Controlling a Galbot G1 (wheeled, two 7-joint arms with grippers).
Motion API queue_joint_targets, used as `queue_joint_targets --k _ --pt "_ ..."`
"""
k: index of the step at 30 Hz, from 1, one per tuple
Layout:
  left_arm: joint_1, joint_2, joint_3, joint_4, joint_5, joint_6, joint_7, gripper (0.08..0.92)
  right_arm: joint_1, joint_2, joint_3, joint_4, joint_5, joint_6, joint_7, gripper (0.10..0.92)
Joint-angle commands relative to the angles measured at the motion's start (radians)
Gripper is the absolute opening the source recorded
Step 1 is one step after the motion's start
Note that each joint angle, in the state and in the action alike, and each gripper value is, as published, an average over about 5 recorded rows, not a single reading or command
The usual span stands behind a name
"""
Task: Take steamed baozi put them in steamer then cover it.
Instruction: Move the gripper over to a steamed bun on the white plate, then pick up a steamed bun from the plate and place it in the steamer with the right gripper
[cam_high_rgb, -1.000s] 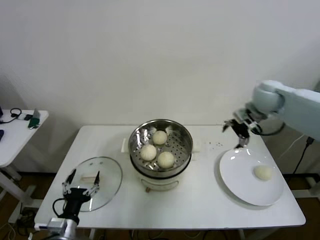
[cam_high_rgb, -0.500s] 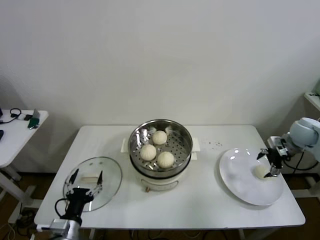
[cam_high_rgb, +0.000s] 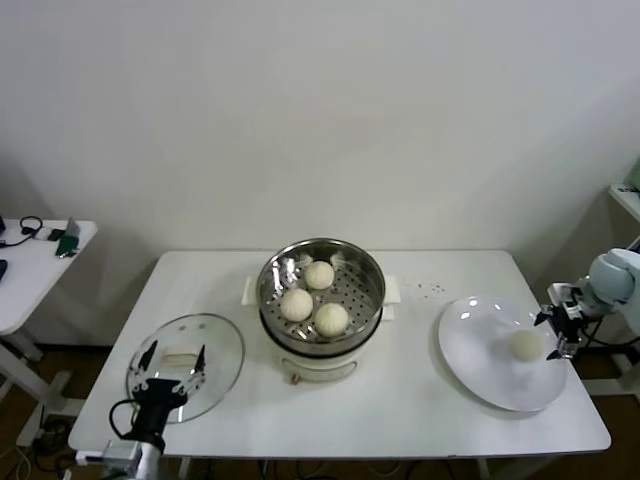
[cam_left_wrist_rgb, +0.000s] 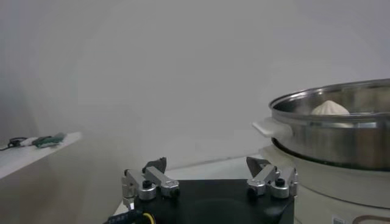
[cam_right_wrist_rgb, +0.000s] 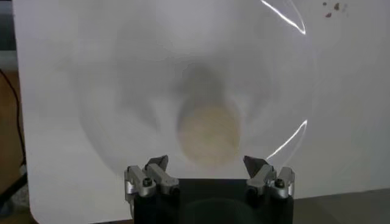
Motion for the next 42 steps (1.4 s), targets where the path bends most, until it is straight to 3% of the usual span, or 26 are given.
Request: queue_joint_targets --k 1,23,34,38,42 --pt "0.001 -0.001 0.001 -0.001 0.006 0.002 0.000 0.823 -0.044 0.110 0.073 -0.139 -0.065 0.040 -0.008 0.823" --pt "-0.011 -0.001 0.003 -0.002 0.002 0.009 -0.003 0.823 -0.039 0.144 0.056 -0.161 -0.082 0.038 -0.040 0.821" --pt "-0.009 -0.003 0.002 -0.005 0.002 0.008 -0.003 0.823 -0.016 0.126 0.035 -0.151 -0.069 0.039 -0.052 0.707" --pt "-0.009 -0.002 0.004 -0.003 0.001 0.006 -0.002 0.823 0.040 0.113 -0.033 -0.139 0.006 0.036 -0.046 0.699" --pt "-0.009 -0.003 0.010 -0.006 -0.001 0.005 0.000 0.823 0.190 0.105 -0.189 -0.114 0.202 -0.005 -0.030 0.703"
